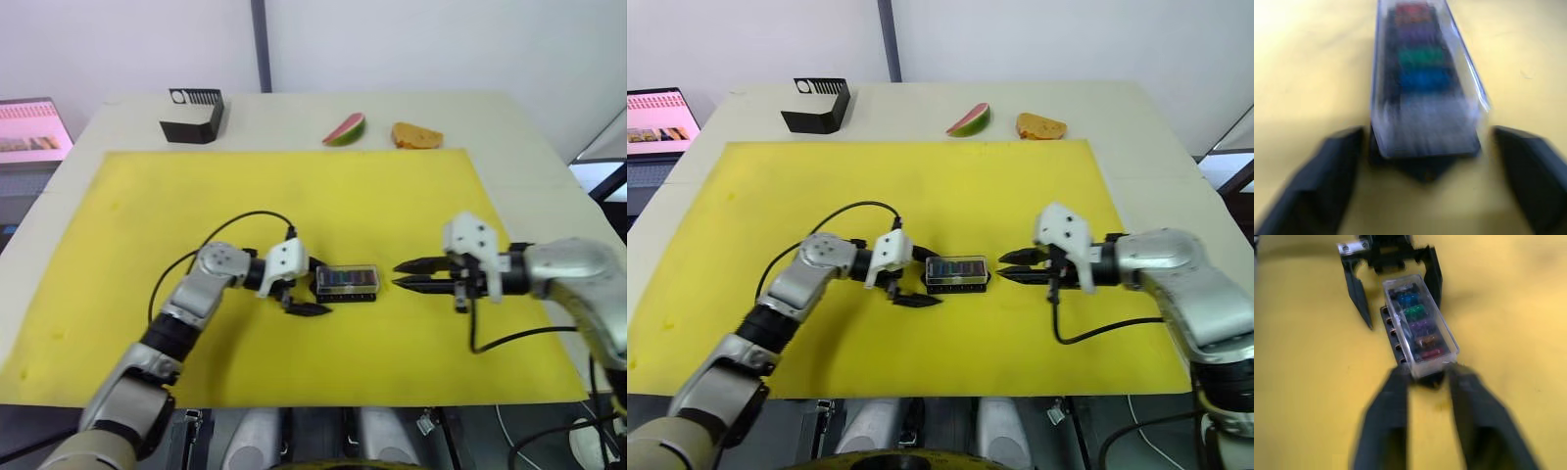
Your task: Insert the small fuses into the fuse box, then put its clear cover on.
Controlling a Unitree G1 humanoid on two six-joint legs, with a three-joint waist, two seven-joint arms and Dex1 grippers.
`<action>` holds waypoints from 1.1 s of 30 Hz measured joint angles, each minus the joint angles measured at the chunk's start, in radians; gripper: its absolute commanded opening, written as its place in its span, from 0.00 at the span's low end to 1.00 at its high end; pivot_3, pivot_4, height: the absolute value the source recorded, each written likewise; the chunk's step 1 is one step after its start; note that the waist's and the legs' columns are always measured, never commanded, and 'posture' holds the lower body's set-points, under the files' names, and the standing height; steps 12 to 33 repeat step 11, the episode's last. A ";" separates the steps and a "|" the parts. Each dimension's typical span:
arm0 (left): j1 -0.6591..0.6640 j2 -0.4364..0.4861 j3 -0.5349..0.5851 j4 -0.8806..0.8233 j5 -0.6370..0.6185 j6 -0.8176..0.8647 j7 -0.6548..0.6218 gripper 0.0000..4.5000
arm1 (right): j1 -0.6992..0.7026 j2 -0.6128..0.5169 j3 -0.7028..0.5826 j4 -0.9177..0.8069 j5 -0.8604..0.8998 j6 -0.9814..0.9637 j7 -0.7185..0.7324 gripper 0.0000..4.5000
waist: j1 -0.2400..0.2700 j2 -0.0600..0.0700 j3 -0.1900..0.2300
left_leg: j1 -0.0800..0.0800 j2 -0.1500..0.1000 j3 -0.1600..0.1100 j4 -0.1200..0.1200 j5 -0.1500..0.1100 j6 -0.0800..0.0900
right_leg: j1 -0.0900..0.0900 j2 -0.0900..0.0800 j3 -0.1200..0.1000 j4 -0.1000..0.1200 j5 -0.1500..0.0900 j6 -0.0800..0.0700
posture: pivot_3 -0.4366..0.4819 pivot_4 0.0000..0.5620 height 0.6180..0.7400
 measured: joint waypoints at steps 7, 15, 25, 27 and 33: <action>0.155 0.443 0.313 -0.273 -0.250 0.319 -0.162 1.00 | 0.146 -0.157 -0.243 0.024 0.080 0.036 0.163 0.99 | 0.011 0.002 0.006 | -0.004 0.000 0.000 0.000 -0.001 0.001 | -0.002 0.000 -0.001 -0.004 -0.001 -0.002 | 0.48 0.27 1.00; 0.222 0.585 0.546 -0.320 -0.371 0.473 -0.170 1.00 | 0.197 -0.182 -0.370 0.082 0.077 0.036 0.212 0.99 | 0.016 0.004 0.007 | -0.002 0.000 0.000 0.001 -0.001 0.001 | 0.002 0.000 -0.001 -0.005 -0.001 -0.003 | 0.48 0.27 1.00; 0.222 0.585 0.546 -0.320 -0.371 0.473 -0.170 1.00 | 0.197 -0.182 -0.370 0.082 0.077 0.036 0.212 0.99 | 0.016 0.004 0.007 | -0.002 0.000 0.000 0.001 -0.001 0.001 | 0.002 0.000 -0.001 -0.005 -0.001 -0.003 | 0.48 0.27 1.00; 0.222 0.585 0.546 -0.320 -0.371 0.473 -0.170 1.00 | 0.197 -0.182 -0.370 0.082 0.077 0.036 0.212 0.99 | 0.016 0.004 0.007 | -0.002 0.000 0.000 0.001 -0.001 0.001 | 0.002 0.000 -0.001 -0.005 -0.001 -0.003 | 0.48 0.27 1.00; 0.222 0.585 0.546 -0.320 -0.371 0.473 -0.170 1.00 | 0.197 -0.182 -0.370 0.082 0.077 0.036 0.212 0.99 | 0.016 0.004 0.007 | -0.002 0.000 0.000 0.001 -0.001 0.001 | 0.002 0.000 -0.001 -0.005 -0.001 -0.003 | 0.48 0.27 1.00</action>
